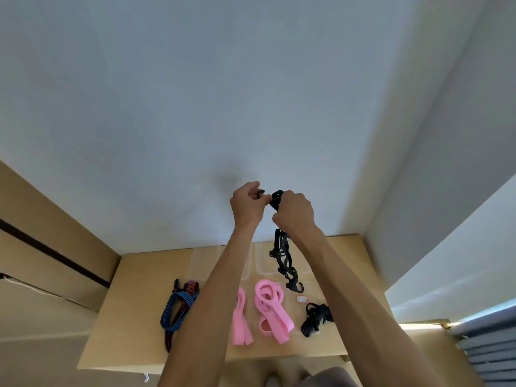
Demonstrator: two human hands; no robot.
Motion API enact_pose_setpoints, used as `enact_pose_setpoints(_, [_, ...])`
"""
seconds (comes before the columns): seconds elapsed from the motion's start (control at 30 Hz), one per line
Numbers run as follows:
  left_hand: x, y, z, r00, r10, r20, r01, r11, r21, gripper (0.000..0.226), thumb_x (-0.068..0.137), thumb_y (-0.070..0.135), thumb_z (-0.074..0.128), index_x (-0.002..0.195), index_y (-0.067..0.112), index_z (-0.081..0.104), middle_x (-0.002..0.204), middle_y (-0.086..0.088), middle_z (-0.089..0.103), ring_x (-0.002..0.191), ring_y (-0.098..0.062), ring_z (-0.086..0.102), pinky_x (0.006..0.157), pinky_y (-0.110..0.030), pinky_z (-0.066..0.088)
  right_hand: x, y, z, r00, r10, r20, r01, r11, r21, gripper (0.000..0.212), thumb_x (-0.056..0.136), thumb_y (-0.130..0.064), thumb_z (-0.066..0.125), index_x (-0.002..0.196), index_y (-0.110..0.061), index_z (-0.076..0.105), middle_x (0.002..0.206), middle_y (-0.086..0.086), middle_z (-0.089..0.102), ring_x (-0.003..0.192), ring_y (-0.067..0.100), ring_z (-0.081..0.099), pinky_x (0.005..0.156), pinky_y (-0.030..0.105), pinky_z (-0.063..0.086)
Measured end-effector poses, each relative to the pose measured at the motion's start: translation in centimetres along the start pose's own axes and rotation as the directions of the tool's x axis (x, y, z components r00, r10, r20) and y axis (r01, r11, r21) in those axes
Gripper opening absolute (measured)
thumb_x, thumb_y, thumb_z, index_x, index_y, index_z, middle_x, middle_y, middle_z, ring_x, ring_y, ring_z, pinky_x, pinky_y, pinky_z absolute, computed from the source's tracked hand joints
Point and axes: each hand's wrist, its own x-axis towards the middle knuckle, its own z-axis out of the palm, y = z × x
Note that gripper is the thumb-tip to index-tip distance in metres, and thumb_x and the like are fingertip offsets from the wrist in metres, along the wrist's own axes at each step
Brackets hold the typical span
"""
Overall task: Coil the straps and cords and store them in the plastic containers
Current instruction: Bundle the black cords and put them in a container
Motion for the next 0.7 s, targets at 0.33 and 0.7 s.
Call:
enact_pose_setpoints(0.33, [-2.9,1.7,-0.8,0.929,0.229,0.293,-0.214,0.973,-0.081,0.034,0.081,-0.017,0.067,0.103,0.008,0.075,0.084,-0.011,0.071,0.082,-0.019,0.069,0.087,-0.028,0.057,1.4,4.7,-6.8,0.931,-0.352,0.095,0.280,0.857,0.433,0.030,0.078,0.007,0.060,0.099,-0.012,0.071,0.098,0.002,0.070,0.089,0.023,0.066,0.072,0.027,0.054])
enact_pose_setpoints(0.7, [-2.4,3.1,-2.9,0.825,0.092,0.558,0.048,0.972,-0.232,0.025,0.084,0.009,0.068,0.101,0.025,0.077,0.090,0.000,0.076,0.085,-0.016,0.071,0.074,-0.023,0.055,1.5,5.9,-7.9,0.885,-0.449,0.120,0.253,0.682,0.687,0.026,0.088,0.006,0.056,0.091,-0.017,0.068,0.095,0.007,0.063,0.075,0.020,0.062,0.077,0.033,0.052])
